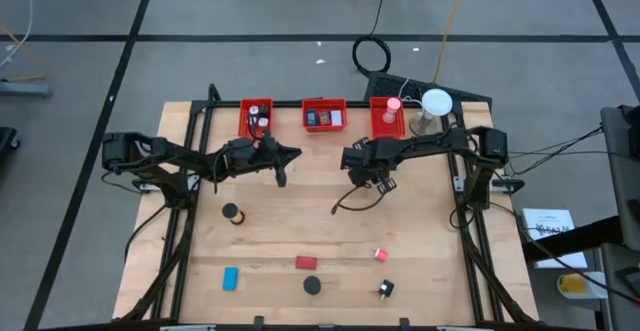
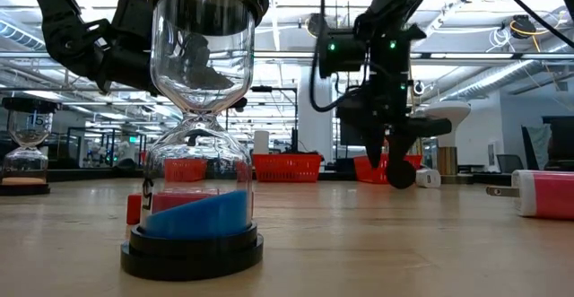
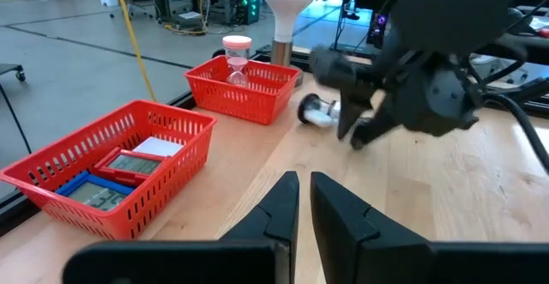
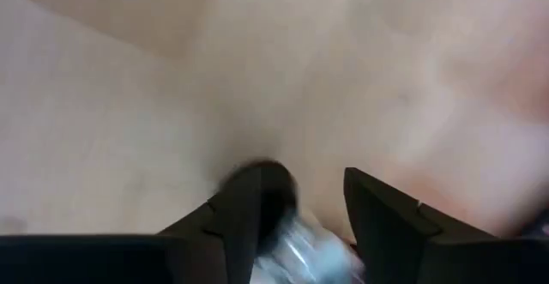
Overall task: Pick & Place Office items
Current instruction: Put the white hour glass into the right red bin
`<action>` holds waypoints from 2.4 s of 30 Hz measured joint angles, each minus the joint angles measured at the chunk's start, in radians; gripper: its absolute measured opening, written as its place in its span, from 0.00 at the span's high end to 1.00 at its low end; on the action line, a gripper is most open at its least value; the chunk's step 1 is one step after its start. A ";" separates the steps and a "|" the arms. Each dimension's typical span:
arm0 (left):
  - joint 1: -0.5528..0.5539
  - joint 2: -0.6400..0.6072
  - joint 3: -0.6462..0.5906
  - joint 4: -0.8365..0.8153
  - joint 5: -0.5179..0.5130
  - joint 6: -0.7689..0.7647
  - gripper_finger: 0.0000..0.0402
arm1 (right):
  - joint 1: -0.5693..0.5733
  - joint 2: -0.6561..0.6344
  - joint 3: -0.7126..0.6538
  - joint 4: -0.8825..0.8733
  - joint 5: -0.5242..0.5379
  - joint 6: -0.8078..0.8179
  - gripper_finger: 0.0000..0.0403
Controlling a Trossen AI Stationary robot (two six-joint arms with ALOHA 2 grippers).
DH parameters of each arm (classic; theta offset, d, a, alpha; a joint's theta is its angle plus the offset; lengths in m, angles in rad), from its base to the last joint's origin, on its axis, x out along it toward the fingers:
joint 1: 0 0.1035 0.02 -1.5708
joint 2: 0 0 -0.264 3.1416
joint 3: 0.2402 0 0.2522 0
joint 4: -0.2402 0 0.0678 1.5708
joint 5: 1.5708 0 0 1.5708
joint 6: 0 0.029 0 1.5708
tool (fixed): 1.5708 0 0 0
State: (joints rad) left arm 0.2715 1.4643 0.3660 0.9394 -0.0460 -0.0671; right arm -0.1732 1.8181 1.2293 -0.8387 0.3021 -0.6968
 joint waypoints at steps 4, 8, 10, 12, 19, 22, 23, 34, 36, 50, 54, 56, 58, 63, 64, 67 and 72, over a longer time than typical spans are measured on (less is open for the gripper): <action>0.000 0.000 0.000 0.000 0.000 0.000 0.91 | 0.031 -0.027 0.001 -0.017 0.135 -0.041 0.56; 0.000 0.000 0.000 0.000 0.000 0.000 0.91 | 0.039 -0.047 0.001 -0.105 0.132 -0.026 0.46; 0.000 0.000 0.000 0.000 0.000 0.000 0.91 | 0.032 -0.049 0.001 -0.151 0.119 -0.001 0.41; 0.000 0.000 0.000 0.000 0.000 0.000 0.91 | 0.019 -0.048 0.001 -0.168 0.113 0.002 0.38; 0.000 0.000 0.000 0.000 0.000 0.000 0.91 | -0.036 -0.048 -0.031 -0.052 0.059 -0.103 0.36; 0.000 0.000 0.000 0.000 0.000 0.000 0.91 | -0.045 -0.048 -0.068 -0.017 0.059 -0.167 0.39; 0.000 0.000 0.000 0.000 0.000 0.000 0.91 | -0.046 -0.048 -0.081 -0.005 0.059 -0.184 0.41; 0.000 0.000 0.000 0.000 0.000 0.000 0.91 | -0.046 -0.051 -0.121 0.090 0.047 -0.131 0.51; 0.000 0.000 0.000 0.000 0.000 0.000 0.91 | -0.041 -0.051 -0.121 0.095 0.046 -0.116 0.51; 0.000 0.000 0.000 0.000 0.000 0.000 0.91 | 0.015 -0.165 -0.036 0.270 -0.150 0.275 0.50; 0.000 0.000 0.000 0.000 0.000 0.000 0.91 | -0.001 -0.242 -0.153 0.550 -0.259 0.476 0.50; 0.000 0.000 0.000 0.000 0.000 0.000 0.91 | 0.002 -0.265 -0.243 0.715 -0.253 0.545 0.50; 0.000 0.000 0.000 0.000 0.000 0.000 0.91 | 0.004 -0.281 -0.338 0.908 -0.245 0.631 0.50; 0.000 0.000 0.000 0.000 0.000 0.000 0.91 | 0.004 -0.285 -0.559 1.311 -0.165 0.796 0.50; 0.000 0.000 0.000 0.000 0.000 0.000 0.91 | 0.003 -0.286 -0.589 1.368 -0.150 0.823 0.50; 0.000 0.000 0.000 0.000 0.000 0.000 0.91 | 0.004 -0.287 -0.656 1.475 -0.119 0.877 0.50; 0.000 0.000 0.000 0.000 0.000 0.000 0.91 | 0.002 -0.289 -0.681 1.494 -0.114 0.939 0.48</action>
State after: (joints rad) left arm 0.2718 1.4643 0.3660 0.9394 -0.0460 -0.0672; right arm -0.1707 1.5291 0.5484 0.6551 0.1879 0.2426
